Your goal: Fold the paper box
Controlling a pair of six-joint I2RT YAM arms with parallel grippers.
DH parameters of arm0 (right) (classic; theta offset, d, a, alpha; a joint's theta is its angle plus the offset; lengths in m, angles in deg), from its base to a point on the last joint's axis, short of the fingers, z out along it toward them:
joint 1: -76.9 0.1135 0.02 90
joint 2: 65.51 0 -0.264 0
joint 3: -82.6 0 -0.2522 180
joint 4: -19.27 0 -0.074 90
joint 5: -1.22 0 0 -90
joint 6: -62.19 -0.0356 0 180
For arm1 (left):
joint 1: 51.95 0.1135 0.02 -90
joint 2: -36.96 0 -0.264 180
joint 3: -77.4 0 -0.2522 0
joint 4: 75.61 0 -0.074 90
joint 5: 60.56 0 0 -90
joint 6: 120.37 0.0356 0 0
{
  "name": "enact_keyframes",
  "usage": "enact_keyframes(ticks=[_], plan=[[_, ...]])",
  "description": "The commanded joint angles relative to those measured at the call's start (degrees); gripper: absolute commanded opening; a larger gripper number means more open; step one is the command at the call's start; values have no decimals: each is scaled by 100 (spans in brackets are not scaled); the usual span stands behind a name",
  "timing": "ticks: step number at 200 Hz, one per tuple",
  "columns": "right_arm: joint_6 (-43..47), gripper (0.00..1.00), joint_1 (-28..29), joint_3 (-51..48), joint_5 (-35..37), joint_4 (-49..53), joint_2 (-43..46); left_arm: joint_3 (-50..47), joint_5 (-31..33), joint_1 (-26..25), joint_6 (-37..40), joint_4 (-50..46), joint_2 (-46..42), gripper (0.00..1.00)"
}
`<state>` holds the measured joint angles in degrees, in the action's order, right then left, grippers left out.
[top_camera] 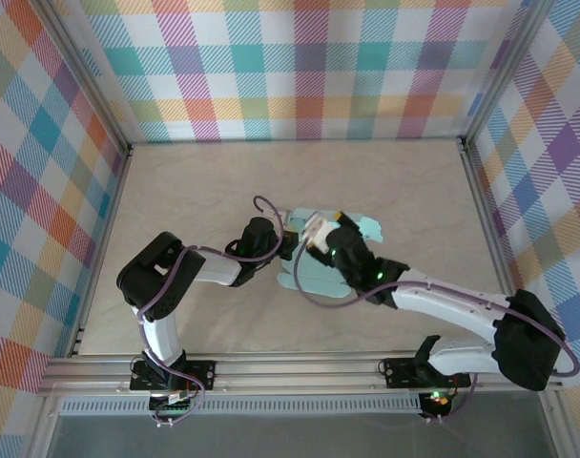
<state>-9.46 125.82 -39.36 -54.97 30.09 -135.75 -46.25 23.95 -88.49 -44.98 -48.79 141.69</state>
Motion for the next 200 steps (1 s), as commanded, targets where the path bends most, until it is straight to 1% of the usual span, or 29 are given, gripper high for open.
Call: enact_keyframes(ticks=[1, 17, 32, 54, 71, 82, 96, 130, 154, 200], plan=[[-2042, 73, -929, 696, -765, 1184, 275, 120, -134, 65, -13, -90, 15, 0], [-2815, 73, -1600, 1198, -1699, 1713, 98, 174, -166, 67, 162, -257, 39, 0], [-3282, 73, -2106, 1790, -2505, 2255, -398, 196, -221, 67, 398, -380, 56, 0], [-3656, 70, -2563, 2621, -3410, 2896, -1317, 66, -296, 59, 820, -373, 9, 0], [-3796, 69, -2782, 3186, -4153, 3303, -1970, -225, -425, 50, 1101, 65, -31, 0], [-3832, 68, -2835, 3451, -4529, 3461, -2307, -363, -513, 51, 1235, 274, -57, 0], [-3796, 68, -2842, 3641, -5009, 3576, -2680, -394, -691, 50, 1389, 290, -84, 0], [-3797, 67, -2840, 3670, -5811, 3616, -3221, -314, -1083, 50, 1535, 305, -2, 0], [-3821, 65, -2841, 3531, -6399, 3438, -3372, -174, -1265, 52, 1604, 126, 61, 0], [-4063, 63, -2836, 3241, -7131, 3123, -3483, -165, -1220, 59, 1572, 150, 119, 0]])
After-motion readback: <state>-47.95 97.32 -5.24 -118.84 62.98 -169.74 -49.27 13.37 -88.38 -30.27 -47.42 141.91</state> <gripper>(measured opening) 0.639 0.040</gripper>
